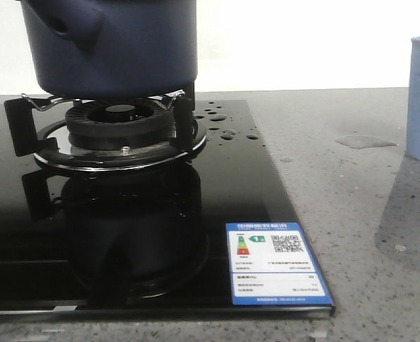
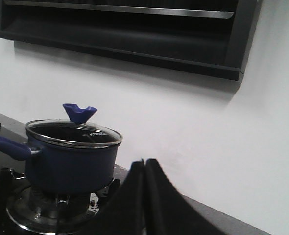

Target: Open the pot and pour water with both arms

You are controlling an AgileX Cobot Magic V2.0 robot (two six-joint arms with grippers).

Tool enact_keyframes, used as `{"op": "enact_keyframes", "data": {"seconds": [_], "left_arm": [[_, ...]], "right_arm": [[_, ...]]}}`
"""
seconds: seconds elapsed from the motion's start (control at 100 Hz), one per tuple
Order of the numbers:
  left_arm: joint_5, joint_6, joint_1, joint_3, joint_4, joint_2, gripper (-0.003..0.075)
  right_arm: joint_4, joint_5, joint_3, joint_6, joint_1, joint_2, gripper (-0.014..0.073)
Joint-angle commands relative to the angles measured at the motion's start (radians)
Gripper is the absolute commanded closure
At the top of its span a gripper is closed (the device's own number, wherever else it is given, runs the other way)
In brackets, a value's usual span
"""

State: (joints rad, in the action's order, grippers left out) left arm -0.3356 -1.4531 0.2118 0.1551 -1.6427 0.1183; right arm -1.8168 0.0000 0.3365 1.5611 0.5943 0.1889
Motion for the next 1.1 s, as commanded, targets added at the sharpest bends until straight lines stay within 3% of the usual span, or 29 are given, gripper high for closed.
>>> {"op": "enact_keyframes", "data": {"seconds": [0.0,0.71,0.98,1.03,1.09], "left_arm": [[0.000,0.011,0.006,0.025,-0.037,0.008,0.0740],[0.000,0.011,0.006,0.025,-0.032,0.008,0.0740],[0.149,0.001,0.006,0.021,-0.028,0.008,0.0739],[0.183,0.000,0.006,0.021,0.024,0.008,0.0740],[0.179,0.031,0.006,0.021,0.246,0.008,0.0739]], "right_arm": [[-0.026,0.015,0.025,-0.009,-0.003,0.012,0.0659],[-0.026,0.015,0.025,-0.009,-0.003,0.012,0.0659],[-0.026,0.016,0.025,-0.009,-0.003,0.012,0.0659],[-0.026,0.016,0.025,-0.009,-0.003,0.012,0.0659],[-0.026,0.016,0.025,-0.009,-0.003,0.012,0.0659]]}}
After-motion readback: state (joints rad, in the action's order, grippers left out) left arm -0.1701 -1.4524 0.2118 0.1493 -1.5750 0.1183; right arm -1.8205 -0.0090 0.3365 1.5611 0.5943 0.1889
